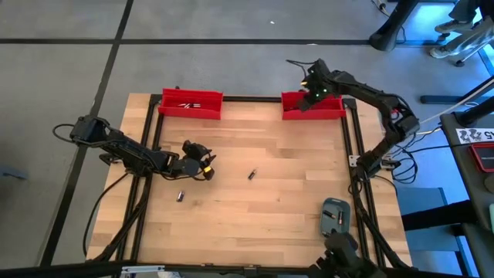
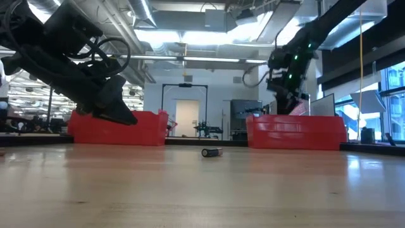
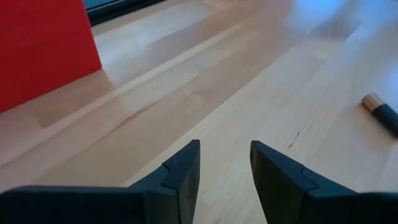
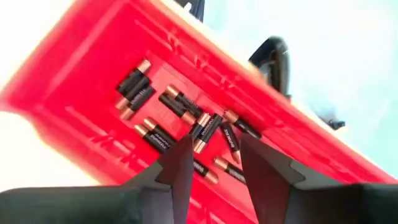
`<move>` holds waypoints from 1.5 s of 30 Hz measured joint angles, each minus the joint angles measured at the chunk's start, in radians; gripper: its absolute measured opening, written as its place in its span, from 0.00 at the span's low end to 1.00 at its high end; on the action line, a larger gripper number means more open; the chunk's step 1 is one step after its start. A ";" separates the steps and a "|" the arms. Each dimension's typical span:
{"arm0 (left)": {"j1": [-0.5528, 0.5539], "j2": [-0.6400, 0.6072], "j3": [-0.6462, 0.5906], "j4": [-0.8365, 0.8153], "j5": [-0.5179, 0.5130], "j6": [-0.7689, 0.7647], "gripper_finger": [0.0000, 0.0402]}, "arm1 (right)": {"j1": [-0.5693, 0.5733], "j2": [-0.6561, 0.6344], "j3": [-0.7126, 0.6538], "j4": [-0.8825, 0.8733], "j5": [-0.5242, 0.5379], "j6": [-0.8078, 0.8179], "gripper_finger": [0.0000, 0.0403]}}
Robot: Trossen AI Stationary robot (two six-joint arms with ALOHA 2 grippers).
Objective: Sort batteries
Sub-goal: Put the large black battery into the blue bin
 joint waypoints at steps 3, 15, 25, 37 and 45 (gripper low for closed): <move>0.000 0.000 0.000 0.000 0.000 -0.027 0.33 | 0.000 -0.077 0.000 -0.014 0.008 0.000 0.33; -0.048 -0.026 0.038 -0.003 0.037 -0.025 0.33 | 0.155 -0.251 -0.007 0.062 -0.019 -0.064 0.31; -0.170 -0.147 0.116 -0.226 0.040 -0.003 0.33 | 0.519 -0.241 -0.330 0.760 -0.252 -0.133 0.31; -0.291 -0.254 0.247 -0.877 0.134 -0.431 0.33 | 0.786 0.022 -0.437 1.276 -0.242 -0.179 0.31; -0.411 -0.237 0.208 -0.956 0.039 -0.684 0.33 | 0.814 0.223 -0.288 1.337 -0.222 -0.132 0.31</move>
